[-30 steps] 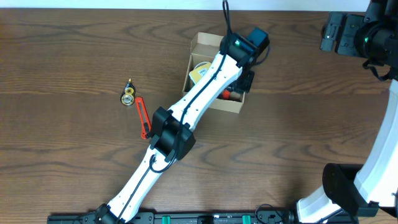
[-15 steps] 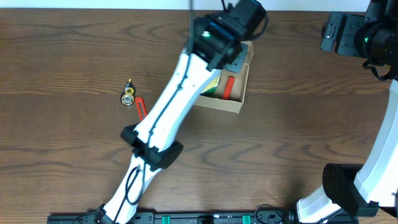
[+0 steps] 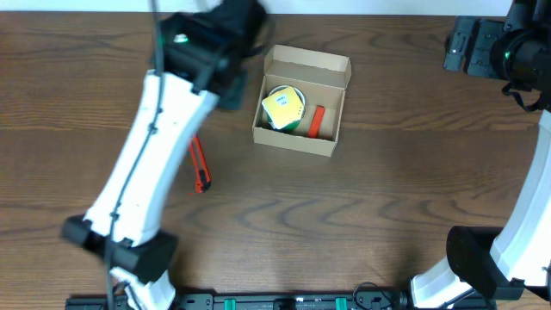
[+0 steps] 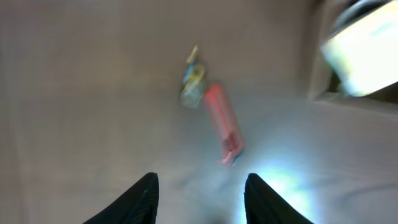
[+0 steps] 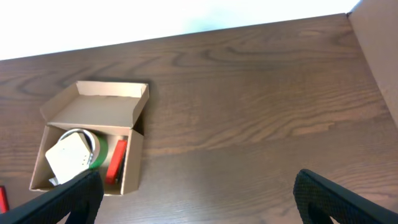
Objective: Pack container
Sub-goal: 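Withdraw the left gripper to the correction tape dispenser, then grasp the black correction tape dispenser with the left gripper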
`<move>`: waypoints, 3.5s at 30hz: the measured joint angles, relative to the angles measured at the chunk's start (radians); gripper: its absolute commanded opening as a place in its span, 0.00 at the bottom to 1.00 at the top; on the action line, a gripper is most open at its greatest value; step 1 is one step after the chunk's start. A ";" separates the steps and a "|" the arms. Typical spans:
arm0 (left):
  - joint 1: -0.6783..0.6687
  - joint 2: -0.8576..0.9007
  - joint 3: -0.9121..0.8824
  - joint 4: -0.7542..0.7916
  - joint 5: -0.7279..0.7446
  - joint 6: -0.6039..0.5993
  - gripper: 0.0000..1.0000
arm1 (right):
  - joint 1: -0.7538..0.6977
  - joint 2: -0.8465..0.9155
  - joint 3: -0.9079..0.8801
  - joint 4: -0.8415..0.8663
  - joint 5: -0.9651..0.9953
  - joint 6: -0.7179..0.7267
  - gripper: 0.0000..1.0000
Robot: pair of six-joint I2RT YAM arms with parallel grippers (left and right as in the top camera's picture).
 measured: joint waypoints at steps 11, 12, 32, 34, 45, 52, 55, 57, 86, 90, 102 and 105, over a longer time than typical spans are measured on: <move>0.314 0.006 -0.516 0.393 0.280 0.109 0.66 | 0.000 0.000 0.000 0.000 0.000 0.000 0.99; 0.327 0.021 -0.527 0.401 0.290 0.124 0.75 | 0.000 0.000 0.000 0.000 0.000 0.000 0.99; 0.364 0.288 -0.532 0.587 0.352 0.218 0.97 | 0.000 0.000 0.000 0.000 0.000 0.000 0.99; 0.375 0.288 -0.532 0.614 0.352 0.218 0.95 | 0.000 0.000 0.000 0.000 0.000 0.000 0.99; 0.399 0.294 -0.532 0.699 0.352 0.229 0.95 | 0.000 0.000 0.000 0.000 0.000 0.000 0.99; 0.399 0.335 -0.532 0.716 0.352 0.229 0.95 | 0.000 0.000 0.000 0.000 0.000 0.000 0.99; 0.399 0.351 -0.532 0.718 0.352 0.230 0.97 | 0.000 0.000 0.000 0.000 0.000 0.000 0.99; 0.399 0.355 -0.532 0.718 0.352 0.230 0.95 | 0.000 0.000 0.000 0.000 0.000 0.000 0.99; 0.438 0.372 -0.532 0.656 0.371 0.232 0.38 | 0.000 0.000 0.000 0.000 0.000 0.000 0.99; 0.438 0.372 -0.531 0.657 0.371 0.233 0.29 | 0.000 0.000 0.000 0.000 0.000 0.000 0.99; 0.438 0.387 -0.496 0.615 0.375 0.232 0.06 | 0.000 0.000 0.000 0.000 0.000 0.000 0.99; 0.438 0.399 -0.448 0.569 0.375 0.232 0.06 | 0.000 0.000 0.000 0.000 0.000 0.000 0.99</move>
